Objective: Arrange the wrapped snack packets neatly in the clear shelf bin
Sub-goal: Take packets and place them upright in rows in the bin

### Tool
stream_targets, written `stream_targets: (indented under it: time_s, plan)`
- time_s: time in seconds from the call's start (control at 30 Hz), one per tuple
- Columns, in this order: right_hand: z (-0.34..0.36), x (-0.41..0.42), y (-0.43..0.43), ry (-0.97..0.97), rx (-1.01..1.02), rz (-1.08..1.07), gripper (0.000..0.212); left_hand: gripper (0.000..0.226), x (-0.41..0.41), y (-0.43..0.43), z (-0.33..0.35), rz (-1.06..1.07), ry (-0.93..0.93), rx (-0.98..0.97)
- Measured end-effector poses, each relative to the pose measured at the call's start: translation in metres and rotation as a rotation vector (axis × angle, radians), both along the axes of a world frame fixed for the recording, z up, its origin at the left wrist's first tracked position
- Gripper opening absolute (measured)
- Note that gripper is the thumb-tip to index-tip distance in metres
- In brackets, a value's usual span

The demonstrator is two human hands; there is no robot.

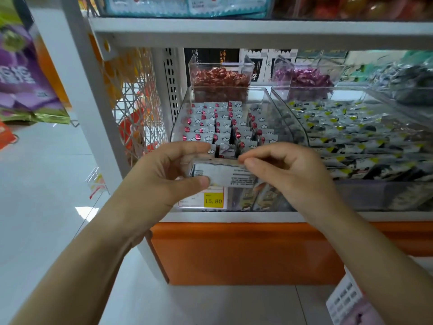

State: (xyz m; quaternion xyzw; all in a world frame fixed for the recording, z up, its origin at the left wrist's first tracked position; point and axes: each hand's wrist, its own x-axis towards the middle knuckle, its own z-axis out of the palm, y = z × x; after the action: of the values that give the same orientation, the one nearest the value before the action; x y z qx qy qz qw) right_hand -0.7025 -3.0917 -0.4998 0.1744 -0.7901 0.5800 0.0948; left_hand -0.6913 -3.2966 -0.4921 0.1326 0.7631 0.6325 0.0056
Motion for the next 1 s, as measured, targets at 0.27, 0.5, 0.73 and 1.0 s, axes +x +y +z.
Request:
stream_targets:
  time_s: [0.27,0.5,0.73,1.0]
  plan:
    - [0.003,-0.006,-0.006,0.067,-0.016,0.027,0.01,0.051,-0.002,-0.005,0.003,-0.017,0.061,0.051]
    - [-0.001,-0.004,-0.011,0.131,0.021,-0.083,0.01,0.039,0.002,0.006,-0.001,0.022,0.093,-0.143]
    - [-0.001,-0.002,-0.01,0.148,0.068,-0.038,0.008,0.01,0.002,0.007,0.005,0.145,0.098,-0.126]
    - [0.004,-0.003,-0.003,0.016,0.039,0.087,0.008,0.019,0.0,0.0,0.009,0.167,0.16,-0.212]
